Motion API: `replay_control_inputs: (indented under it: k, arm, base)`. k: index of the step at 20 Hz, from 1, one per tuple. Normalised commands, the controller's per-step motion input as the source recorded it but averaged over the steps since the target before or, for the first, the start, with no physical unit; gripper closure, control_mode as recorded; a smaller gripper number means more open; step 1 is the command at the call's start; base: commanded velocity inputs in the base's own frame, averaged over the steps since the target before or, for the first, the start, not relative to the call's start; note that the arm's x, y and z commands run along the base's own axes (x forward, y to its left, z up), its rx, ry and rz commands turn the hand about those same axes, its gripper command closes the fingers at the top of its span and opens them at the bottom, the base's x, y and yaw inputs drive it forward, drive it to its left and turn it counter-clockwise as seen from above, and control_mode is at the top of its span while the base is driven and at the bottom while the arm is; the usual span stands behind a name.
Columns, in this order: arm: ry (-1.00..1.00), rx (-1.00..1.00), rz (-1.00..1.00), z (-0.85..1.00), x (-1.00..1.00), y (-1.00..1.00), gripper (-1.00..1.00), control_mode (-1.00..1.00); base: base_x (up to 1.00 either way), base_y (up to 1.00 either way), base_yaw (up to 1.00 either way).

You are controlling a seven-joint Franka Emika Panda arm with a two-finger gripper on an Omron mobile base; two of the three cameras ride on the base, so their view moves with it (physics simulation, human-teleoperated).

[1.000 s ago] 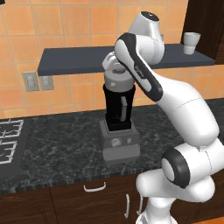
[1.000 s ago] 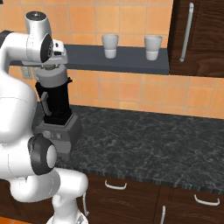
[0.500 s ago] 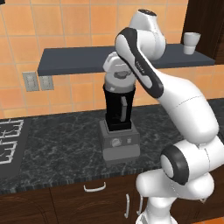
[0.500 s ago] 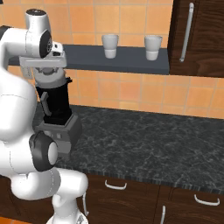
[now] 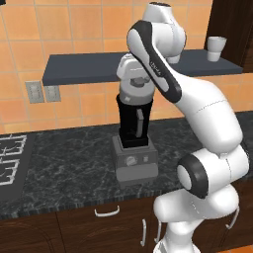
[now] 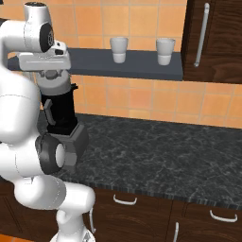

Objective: Close the lid blender by securely placing the lid on top.

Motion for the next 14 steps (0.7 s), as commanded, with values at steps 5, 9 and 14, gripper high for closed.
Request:
replay_control_inputs:
  k: [5, 9, 14]
  arm:
    - [-0.02, 0.00, 0.01, -0.32, -0.17, 0.00, 1.00, -1.00]
    - [-0.07, 0.00, 0.04, -0.29, 0.00, 0.08, 1.00, -1.00]
    - [-0.27, 0.00, 0.04, -0.60, 0.00, 0.04, 1.00, -1.00]
  base:
    - [0.00, 0.00, 0.00]
    - [0.00, 0.00, 0.00]
    - [0.00, 0.00, 0.00]
